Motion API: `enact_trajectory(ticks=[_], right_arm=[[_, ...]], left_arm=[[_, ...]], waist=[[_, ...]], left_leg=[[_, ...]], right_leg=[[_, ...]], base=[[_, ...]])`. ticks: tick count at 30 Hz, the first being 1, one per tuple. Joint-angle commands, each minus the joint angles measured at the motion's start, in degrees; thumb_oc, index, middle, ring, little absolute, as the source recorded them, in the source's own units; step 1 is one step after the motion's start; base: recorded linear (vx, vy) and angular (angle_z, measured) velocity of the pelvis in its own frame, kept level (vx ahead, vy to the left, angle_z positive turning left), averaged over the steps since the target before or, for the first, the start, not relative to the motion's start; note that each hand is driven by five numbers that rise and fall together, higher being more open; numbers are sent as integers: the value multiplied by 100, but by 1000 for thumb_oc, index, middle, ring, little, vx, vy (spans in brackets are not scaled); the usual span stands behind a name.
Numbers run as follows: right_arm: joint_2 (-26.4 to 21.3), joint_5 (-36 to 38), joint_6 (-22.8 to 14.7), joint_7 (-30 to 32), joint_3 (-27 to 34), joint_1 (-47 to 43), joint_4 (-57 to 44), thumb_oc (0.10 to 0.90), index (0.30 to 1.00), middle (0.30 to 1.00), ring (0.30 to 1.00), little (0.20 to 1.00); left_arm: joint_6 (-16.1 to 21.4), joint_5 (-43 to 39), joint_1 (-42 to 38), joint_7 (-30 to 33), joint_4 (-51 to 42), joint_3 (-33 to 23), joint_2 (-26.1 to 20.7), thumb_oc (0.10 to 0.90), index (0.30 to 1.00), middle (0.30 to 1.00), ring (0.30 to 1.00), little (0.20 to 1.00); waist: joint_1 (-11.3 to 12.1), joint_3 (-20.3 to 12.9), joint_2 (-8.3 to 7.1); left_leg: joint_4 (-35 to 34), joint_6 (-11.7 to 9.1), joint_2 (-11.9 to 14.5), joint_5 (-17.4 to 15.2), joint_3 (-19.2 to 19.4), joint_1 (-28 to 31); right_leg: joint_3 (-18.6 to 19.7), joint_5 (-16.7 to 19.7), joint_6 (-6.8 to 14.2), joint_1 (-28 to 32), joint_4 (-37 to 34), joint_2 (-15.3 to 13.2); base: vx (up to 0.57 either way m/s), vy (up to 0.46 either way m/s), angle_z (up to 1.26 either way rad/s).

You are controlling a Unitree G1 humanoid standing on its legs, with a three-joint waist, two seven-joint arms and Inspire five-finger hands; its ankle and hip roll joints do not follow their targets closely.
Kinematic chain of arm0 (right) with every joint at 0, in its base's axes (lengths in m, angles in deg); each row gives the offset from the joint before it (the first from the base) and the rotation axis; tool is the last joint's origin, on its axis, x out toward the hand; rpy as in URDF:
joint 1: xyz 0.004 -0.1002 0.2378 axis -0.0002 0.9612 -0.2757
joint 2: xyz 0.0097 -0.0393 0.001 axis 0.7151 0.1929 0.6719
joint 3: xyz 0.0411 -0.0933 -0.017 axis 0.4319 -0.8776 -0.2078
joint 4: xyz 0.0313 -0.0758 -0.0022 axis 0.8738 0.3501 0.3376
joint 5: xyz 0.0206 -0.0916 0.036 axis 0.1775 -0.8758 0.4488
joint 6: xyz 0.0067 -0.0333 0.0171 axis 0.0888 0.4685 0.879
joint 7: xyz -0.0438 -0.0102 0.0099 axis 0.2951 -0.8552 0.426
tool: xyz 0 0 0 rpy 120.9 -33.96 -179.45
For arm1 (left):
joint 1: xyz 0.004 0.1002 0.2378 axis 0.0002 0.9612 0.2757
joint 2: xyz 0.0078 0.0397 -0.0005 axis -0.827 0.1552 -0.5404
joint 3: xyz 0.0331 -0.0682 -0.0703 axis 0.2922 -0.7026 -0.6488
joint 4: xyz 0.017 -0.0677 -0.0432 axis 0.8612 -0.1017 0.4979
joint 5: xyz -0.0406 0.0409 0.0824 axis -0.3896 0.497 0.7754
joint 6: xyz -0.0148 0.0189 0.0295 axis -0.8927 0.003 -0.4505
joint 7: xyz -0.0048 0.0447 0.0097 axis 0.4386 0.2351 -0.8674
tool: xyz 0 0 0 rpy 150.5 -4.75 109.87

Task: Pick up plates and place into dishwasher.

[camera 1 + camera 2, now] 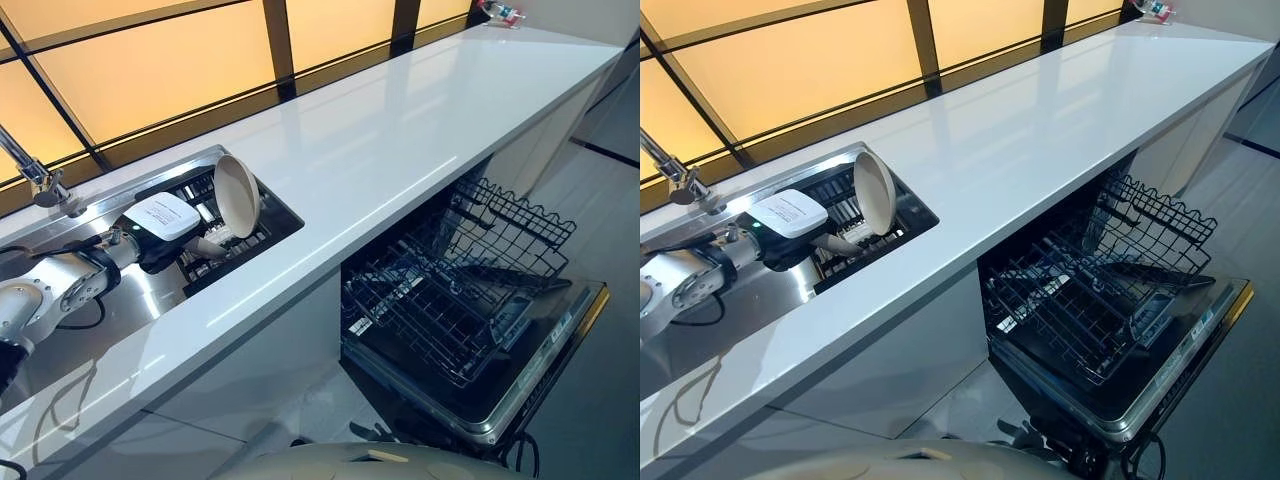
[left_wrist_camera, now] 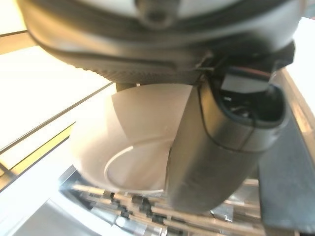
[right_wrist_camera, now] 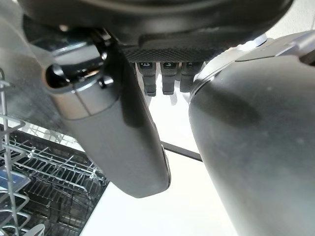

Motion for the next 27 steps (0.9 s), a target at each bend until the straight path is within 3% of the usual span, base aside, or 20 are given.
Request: enact_trajectory(ticks=[1,14,20,27], right_arm=[[-97,100,126,-43,-24,-72,61,800,900,900,900,900],[-103,193,153,-20,-46,-68,-9,800,900,900,900,900],[-79,581,244,71,60,-61,-96,800,900,900,900,900],[-58,754,168,-4,131,-51,-84,800,900,900,900,900]], left_arm=[[-427,-139,-1000,142,414,-402,-240,100,300,300,300,200],[-475,-599,-1127,657,500,-596,-504,100,300,300,300,200],[-157,-1220,-982,1312,387,-1141,-725,100,300,300,300,200],[102,-1677,-413,2385,130,-2157,-875,100,300,300,300,200]], waist=[[-39,67,101],[12,69,105],[86,42,110],[210,-8,96]], left_leg=[[43,388,-485,-710,256,233],[43,368,-480,-693,244,228],[43,360,-482,-686,220,211],[43,352,-502,-681,177,196]], right_leg=[[159,43,199,-97,85,335],[121,29,194,-76,79,328],[79,22,191,-69,71,310],[34,27,189,-61,46,272]], base=[[0,0,0],[0,0,0],[0,0,0],[0,0,0]])
